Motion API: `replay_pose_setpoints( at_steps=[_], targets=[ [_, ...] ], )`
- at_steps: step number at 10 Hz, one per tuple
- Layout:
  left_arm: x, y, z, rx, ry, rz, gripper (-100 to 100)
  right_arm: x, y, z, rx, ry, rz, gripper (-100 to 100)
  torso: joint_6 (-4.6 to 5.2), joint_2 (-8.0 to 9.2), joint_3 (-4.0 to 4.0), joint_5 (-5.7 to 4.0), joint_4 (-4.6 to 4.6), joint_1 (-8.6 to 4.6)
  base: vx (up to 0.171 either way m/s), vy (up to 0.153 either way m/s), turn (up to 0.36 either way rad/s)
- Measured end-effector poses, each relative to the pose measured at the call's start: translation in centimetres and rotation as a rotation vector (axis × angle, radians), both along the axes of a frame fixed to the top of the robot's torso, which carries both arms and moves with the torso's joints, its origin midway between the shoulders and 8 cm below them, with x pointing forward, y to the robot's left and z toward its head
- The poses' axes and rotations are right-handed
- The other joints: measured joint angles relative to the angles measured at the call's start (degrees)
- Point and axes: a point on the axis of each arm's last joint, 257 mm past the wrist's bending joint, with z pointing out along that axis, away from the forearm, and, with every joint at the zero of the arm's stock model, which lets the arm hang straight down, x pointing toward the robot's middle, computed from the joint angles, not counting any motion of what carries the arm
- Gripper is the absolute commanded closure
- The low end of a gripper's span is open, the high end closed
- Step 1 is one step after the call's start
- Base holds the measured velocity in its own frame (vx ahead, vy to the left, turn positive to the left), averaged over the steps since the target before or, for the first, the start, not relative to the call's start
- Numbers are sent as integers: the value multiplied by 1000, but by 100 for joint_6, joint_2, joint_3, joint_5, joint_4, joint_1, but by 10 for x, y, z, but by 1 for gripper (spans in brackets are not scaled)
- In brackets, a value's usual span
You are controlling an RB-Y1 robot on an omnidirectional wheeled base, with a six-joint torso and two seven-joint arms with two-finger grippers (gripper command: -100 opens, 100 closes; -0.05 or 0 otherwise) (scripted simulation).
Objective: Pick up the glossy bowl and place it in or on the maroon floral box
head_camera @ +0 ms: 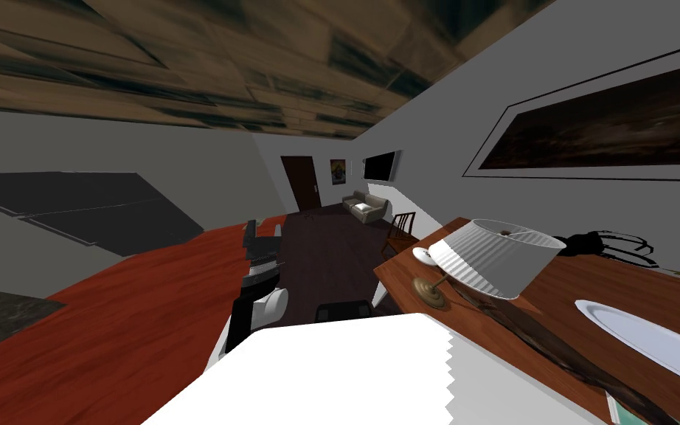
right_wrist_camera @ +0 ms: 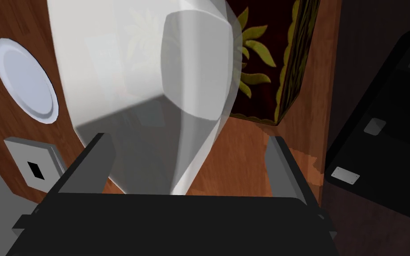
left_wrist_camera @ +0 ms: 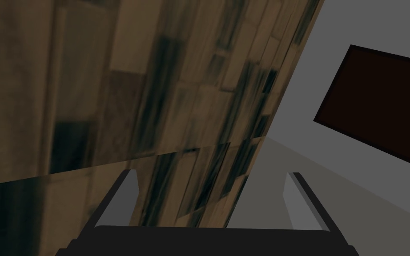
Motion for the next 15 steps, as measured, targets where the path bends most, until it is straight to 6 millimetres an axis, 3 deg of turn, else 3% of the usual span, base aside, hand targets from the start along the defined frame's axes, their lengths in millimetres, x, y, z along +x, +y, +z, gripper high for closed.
replay_pose_setpoints(
  at_steps=[1, 2, 4, 5, 7, 10, 12, 15],
  targets=[
    [0, 0, 0, 0, 0, 0, 0, 0, 0, 0, 0, 0, 0, 0, 0, -1, -1, 0, 0, 1, 0, 0, 0],
    [0, 0, 0, 0, 0, 0, 0, 0, 0, 0, 0, 0, 0, -100, 0, -1, -1, 0, 0, 1, -146, 67, 317],
    [0, 0, 0, 0, 0, 0, 0, 16, 7, -28, 84, -49, -25, -100, -3, 58, 33, 4, 13, 21, -158, 72, 160],
    [0, 0, 0, 0, 0, 0, 0, 12, 10, -36, 103, -59, -48, -100, 6, 49, 30, 4, 14, 19, -19, 20, -59],
    [0, 0, 0, 0, 0, 0, 0, -11, 13, -33, 97, -43, -91, -100, 2, 4, 3, 2, 2, 3, -41, 33, 162],
    [0, 0, 0, 0, 0, 0, 0, -2, 14, -59, 175, -85, -142, -100, 15, 55, 44, -45, 34, -8, -101, 59, 93],
    [0, 0, 0, 0, 0, 0, 0, -23, 13, -59, 171, -65, -189, -100, 14, 42, 36, -50, 31, -37, -80, 36, 119],
    [0, 0, 0, 0, 0, 0, 0, -26, 17, -77, 234, -85, -249, -100, -7, 37, 46, -111, 57, -79, -5, 48, 140]
  ],
)
